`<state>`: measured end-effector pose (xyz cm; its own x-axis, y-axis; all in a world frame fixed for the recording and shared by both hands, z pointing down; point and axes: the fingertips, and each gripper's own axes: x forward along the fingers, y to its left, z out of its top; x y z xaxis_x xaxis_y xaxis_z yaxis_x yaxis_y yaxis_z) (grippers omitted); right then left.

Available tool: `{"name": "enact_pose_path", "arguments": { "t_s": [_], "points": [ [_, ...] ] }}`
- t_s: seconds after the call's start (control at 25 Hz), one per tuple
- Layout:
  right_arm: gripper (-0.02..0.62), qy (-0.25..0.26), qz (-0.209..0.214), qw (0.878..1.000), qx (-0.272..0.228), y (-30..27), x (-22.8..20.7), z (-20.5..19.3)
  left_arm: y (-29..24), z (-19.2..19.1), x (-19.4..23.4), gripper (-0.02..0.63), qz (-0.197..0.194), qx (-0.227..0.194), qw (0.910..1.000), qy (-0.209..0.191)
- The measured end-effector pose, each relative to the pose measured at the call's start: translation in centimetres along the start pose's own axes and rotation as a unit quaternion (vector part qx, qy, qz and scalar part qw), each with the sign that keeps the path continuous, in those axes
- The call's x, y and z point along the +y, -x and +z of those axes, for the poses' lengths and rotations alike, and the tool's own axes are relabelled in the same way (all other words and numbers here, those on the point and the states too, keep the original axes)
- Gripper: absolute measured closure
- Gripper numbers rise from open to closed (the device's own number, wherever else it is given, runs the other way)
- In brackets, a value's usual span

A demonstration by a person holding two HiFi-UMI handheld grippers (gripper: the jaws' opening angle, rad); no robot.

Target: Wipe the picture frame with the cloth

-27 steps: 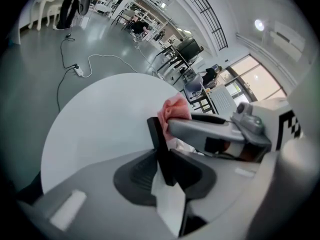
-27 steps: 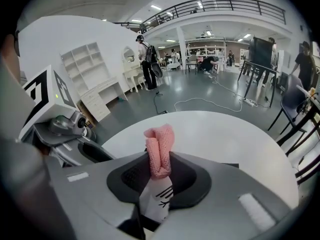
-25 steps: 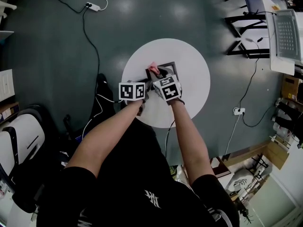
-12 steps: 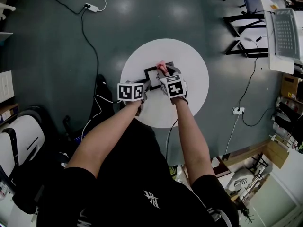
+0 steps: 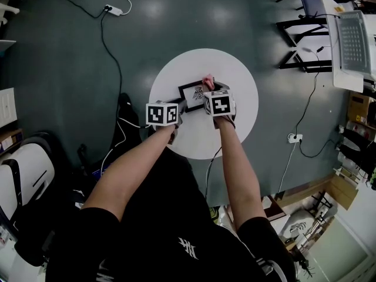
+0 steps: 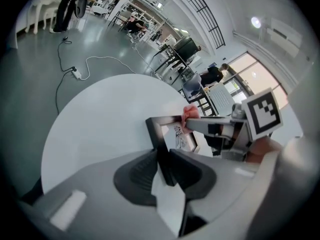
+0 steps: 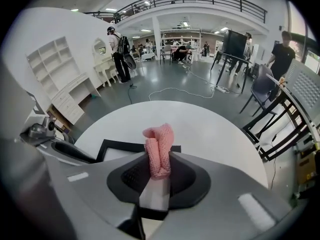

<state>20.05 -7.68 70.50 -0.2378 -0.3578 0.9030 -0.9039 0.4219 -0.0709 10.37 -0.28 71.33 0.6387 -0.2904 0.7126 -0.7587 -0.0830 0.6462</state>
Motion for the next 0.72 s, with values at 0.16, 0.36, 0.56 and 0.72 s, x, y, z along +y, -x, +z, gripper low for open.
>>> {"name": "enact_pose_path", "arguments": {
  "t_s": [0.16,0.36,0.56,0.72],
  "points": [
    [0.511,-0.034,-0.030,0.999,0.007,0.5,-1.6,-0.2,0.0,-0.1,-0.1,0.529,0.001,0.001,1.0000,0.001],
    [0.509,-0.055,-0.030,0.998,0.015,0.9,-2.6,-0.5,-0.1,0.2,-0.1,0.528,0.000,-0.001,1.0000,0.002],
    [0.509,-0.090,-0.058,0.994,0.007,1.6,-4.3,-1.0,-0.3,0.2,-0.2,0.528,-0.002,0.003,1.0000,0.000],
    [0.512,-0.101,-0.072,0.992,0.003,2.2,-5.7,-1.4,-0.3,0.2,-0.1,0.529,-0.005,0.000,1.0000,0.000]
  ]
}}
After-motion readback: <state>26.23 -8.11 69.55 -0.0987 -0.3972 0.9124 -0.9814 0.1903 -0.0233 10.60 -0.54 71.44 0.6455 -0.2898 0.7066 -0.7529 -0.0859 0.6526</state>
